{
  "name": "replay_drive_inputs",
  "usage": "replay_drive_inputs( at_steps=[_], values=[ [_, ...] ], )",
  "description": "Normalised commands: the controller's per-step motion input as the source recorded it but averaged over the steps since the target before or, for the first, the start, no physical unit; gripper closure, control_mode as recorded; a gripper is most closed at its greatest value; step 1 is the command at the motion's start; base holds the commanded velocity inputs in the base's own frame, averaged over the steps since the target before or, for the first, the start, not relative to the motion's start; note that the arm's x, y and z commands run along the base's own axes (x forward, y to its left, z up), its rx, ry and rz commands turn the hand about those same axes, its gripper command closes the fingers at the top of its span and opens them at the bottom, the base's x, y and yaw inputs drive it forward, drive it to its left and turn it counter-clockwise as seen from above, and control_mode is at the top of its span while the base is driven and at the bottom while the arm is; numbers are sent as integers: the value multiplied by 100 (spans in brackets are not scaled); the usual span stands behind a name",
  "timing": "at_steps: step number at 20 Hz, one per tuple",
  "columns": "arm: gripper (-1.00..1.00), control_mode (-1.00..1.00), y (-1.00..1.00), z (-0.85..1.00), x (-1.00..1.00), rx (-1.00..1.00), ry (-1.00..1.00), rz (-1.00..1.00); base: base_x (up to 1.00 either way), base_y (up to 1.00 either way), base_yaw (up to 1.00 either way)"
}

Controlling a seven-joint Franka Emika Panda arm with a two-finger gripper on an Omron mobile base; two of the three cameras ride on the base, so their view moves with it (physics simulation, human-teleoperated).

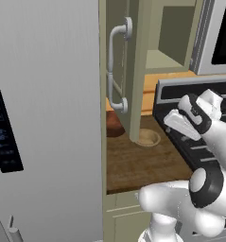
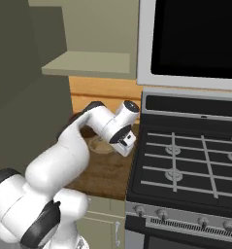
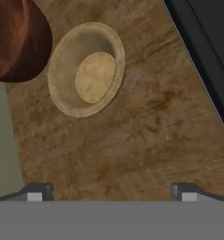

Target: Pick up the bowls on the counter and stack them on top of one another in the open cabinet. Place the smaller bowl on top of the larger bowl.

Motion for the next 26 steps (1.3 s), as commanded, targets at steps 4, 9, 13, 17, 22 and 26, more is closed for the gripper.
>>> replay_drive_inputs(
  at_steps=[4,9,13,17,22,26],
  values=[
    [-100,-100,0,-49,57,0,2,0,0,0,0],
    [-100,-100,0,-53,50,2,1,0,0,0,0],
    [-100,-100,6,-48,39,0,0,0,0,0,0],
    [-100,-100,8,-32,44,0,12,0,0,0,0],
    [-100,-100,11,-26,39,0,7,0,0,0,0],
    [-100,-100,0,-30,30,1,1,0,0,0,0]
  ],
)
